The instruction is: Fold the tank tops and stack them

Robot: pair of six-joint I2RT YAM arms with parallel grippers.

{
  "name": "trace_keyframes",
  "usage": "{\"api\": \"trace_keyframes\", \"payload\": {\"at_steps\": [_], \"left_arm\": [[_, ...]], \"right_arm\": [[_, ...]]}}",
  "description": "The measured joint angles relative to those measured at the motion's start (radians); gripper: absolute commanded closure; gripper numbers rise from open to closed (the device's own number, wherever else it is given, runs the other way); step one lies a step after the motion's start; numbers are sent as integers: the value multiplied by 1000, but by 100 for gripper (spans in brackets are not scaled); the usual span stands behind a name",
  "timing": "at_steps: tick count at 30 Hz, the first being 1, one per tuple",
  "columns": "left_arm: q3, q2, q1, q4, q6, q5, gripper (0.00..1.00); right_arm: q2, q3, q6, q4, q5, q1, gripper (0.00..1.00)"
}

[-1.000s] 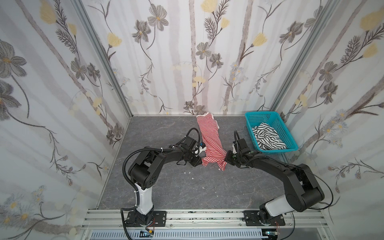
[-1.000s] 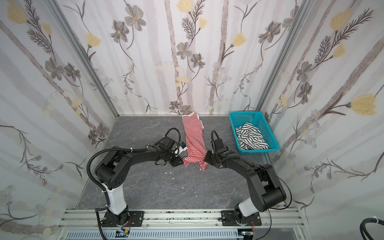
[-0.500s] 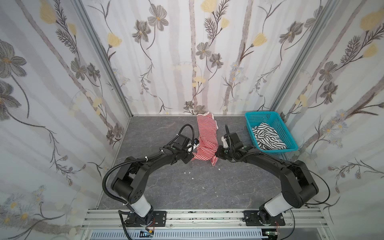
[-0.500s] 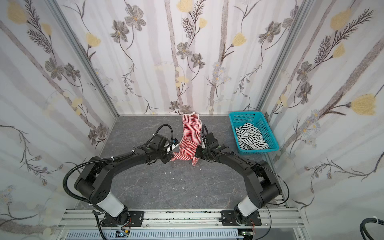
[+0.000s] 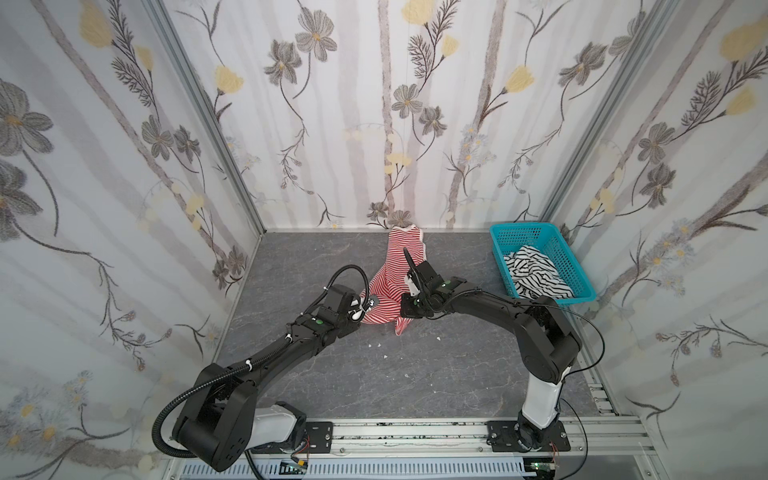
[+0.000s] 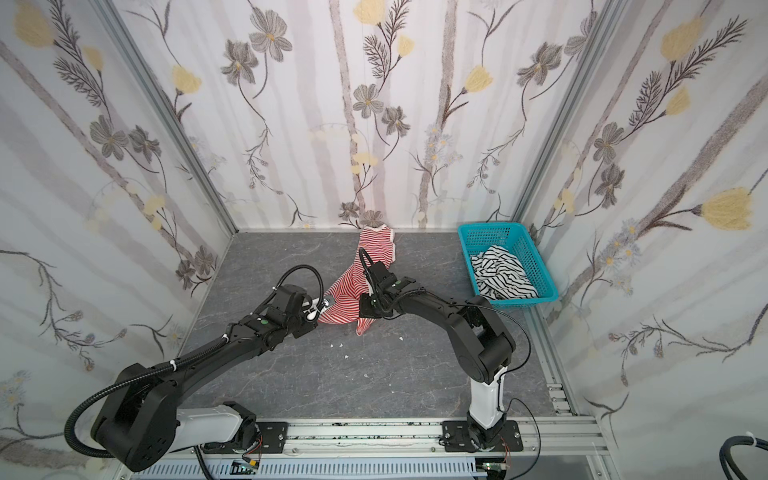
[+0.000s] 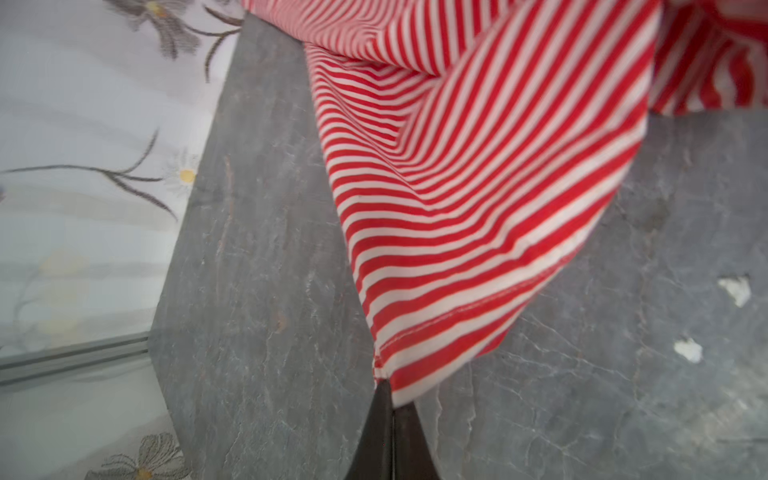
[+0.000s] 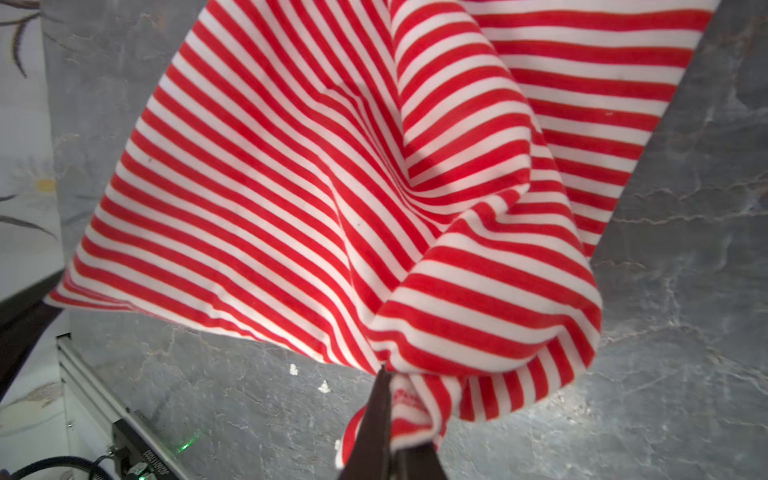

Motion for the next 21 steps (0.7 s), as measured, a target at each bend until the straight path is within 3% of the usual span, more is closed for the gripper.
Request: {"api": "trace_keyframes", "payload": {"at_steps": [3,6,9,16,21], "left_arm": [[-51,5,-7,-8,24,10,91],[-63,8,0,-13,26,13,57],[-63,-5,26,-11,4,26,40],[-92,-77,148,-4,-114,123,36],[-140,-113,205,-19,-158,232,41]], "right_arm": [[0,-34,-10,-11,14,3,100],[-4,-72,-10,-19,20,6,100],[-13,-100,-10,-16,35,10,100],[-27,-150,-6,0,40,10,100],[-30,-156,3,18,39,11,100]]}}
